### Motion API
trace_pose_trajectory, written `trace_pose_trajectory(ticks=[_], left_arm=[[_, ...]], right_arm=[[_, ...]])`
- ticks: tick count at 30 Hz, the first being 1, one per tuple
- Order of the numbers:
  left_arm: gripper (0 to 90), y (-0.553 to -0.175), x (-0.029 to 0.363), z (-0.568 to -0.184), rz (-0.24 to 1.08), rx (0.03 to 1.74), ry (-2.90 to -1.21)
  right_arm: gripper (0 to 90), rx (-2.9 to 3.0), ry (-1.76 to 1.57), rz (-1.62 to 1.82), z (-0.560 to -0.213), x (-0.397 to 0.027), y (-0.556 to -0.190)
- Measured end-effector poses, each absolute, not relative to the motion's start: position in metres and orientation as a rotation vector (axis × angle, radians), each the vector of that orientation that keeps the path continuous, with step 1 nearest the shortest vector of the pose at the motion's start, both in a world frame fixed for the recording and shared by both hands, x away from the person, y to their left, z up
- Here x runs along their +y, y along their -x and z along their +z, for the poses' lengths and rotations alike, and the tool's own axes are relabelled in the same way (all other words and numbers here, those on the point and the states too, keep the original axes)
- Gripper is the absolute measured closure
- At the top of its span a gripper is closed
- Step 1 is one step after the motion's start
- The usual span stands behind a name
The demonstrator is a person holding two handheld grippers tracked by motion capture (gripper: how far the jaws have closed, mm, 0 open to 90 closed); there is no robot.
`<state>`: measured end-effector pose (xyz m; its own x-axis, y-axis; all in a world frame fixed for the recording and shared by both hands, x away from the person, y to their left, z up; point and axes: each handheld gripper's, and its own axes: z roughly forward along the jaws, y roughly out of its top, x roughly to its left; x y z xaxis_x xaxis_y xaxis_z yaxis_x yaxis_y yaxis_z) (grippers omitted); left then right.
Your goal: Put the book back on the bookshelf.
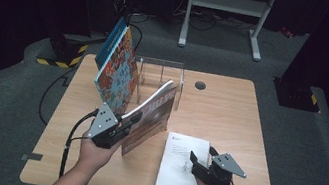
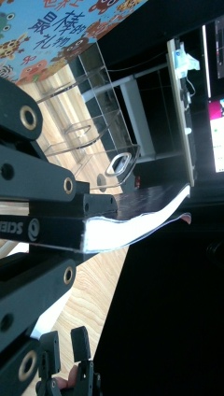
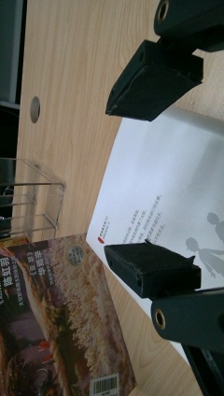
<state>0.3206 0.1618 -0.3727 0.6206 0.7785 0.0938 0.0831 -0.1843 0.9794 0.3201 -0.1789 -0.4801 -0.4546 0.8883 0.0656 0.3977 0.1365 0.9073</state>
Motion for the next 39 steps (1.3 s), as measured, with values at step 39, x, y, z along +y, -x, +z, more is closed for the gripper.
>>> trace_pose_trajectory(ticks=[39], left_arm=[[83.9,-0.333,0.179,-0.357,0.721,0.795,-1.575]], right_arm=[[27.9,1.913,-1.265,1.303,-0.481,-0.184,-0.321]])
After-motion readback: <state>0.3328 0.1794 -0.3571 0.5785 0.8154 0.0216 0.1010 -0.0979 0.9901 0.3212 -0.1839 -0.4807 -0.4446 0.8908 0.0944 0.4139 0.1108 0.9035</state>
